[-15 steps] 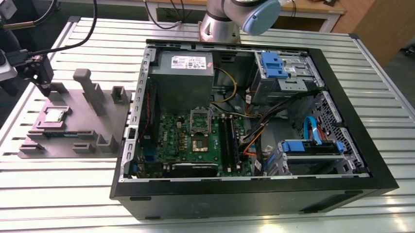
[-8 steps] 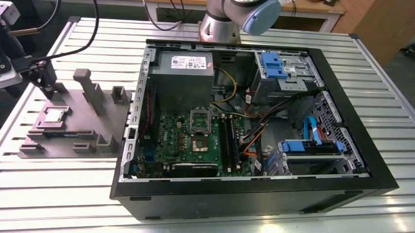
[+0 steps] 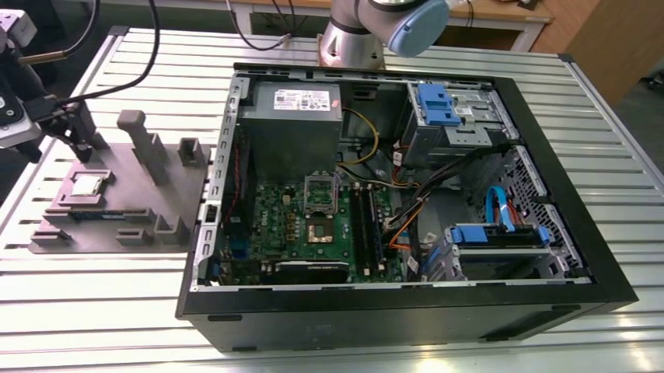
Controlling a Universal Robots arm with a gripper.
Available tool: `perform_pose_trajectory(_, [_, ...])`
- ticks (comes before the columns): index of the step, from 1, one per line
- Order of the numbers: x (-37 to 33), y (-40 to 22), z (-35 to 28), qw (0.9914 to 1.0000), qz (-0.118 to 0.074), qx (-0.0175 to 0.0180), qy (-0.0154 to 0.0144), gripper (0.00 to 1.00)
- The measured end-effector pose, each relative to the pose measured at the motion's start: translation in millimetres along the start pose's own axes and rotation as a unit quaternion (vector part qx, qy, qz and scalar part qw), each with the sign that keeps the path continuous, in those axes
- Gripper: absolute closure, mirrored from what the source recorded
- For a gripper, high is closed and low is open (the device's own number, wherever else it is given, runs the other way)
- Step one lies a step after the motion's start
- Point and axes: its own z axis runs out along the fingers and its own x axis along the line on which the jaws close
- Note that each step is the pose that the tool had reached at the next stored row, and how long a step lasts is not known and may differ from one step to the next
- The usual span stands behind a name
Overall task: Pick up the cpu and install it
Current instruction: 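Pick up the cpu and move it towards the insertion slot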
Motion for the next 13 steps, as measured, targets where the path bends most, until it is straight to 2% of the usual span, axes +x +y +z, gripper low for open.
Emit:
perform_pose_trajectory(2, [0.0, -0.1, 1.2, 1.00000, 0.000, 0.0001, -0.0024, 0.30])
perform_pose_trajectory(4, [0.0, 0.0, 1.5, 0.99999, 0.000, 0.0003, -0.0032, 0.30])
perform_pose_trajectory(13, [0.1, 0.0, 1.8, 0.99999, 0.000, 0.0002, -0.0037, 0.30])
